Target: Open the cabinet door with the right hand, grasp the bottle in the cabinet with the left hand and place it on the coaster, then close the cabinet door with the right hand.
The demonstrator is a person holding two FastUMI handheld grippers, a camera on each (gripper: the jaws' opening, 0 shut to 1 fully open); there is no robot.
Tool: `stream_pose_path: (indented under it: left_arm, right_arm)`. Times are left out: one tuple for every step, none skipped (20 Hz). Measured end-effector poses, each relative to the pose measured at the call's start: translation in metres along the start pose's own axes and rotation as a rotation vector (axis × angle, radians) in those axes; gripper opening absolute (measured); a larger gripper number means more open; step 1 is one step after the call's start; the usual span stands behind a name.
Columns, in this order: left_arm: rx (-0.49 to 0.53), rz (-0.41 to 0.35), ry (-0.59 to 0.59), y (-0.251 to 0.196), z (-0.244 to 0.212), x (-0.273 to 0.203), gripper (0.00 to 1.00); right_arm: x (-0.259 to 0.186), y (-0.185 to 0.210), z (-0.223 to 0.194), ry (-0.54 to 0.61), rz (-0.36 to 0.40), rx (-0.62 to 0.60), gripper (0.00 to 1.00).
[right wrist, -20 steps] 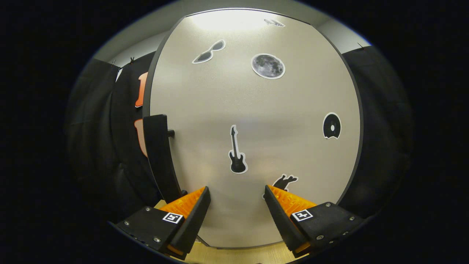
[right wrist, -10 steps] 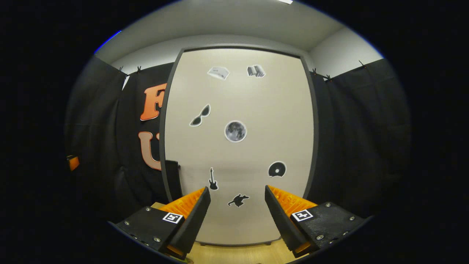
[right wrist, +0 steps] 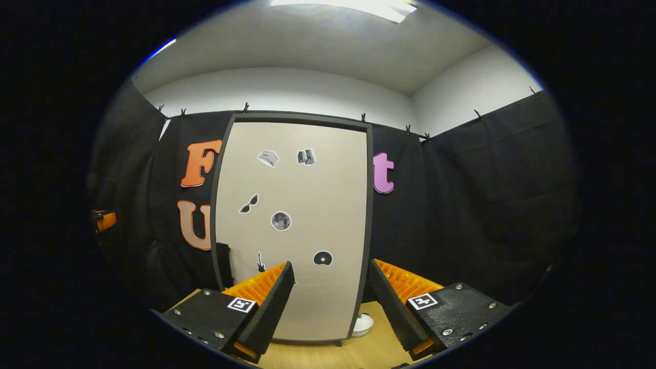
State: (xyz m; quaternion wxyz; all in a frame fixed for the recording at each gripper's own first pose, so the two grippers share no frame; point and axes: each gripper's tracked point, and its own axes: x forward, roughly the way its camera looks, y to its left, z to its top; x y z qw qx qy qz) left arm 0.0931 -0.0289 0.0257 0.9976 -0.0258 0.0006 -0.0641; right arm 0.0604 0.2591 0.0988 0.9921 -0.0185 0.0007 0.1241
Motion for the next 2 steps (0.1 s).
stream_pose_path:
  left_arm:
    - [-0.006, -0.017, -0.002, -0.0066, 0.0006, 0.0012, 0.93]
    - [-0.009, -0.034, -0.003, -0.0121, 0.0011, 0.0017, 0.93]
  right_arm:
    - [-0.0035, -0.0038, -0.0011, 0.003, -0.01, 0.001, 0.92]
    - [-0.0075, -0.0061, -0.0012, 0.005, -0.02, 0.001, 0.92]
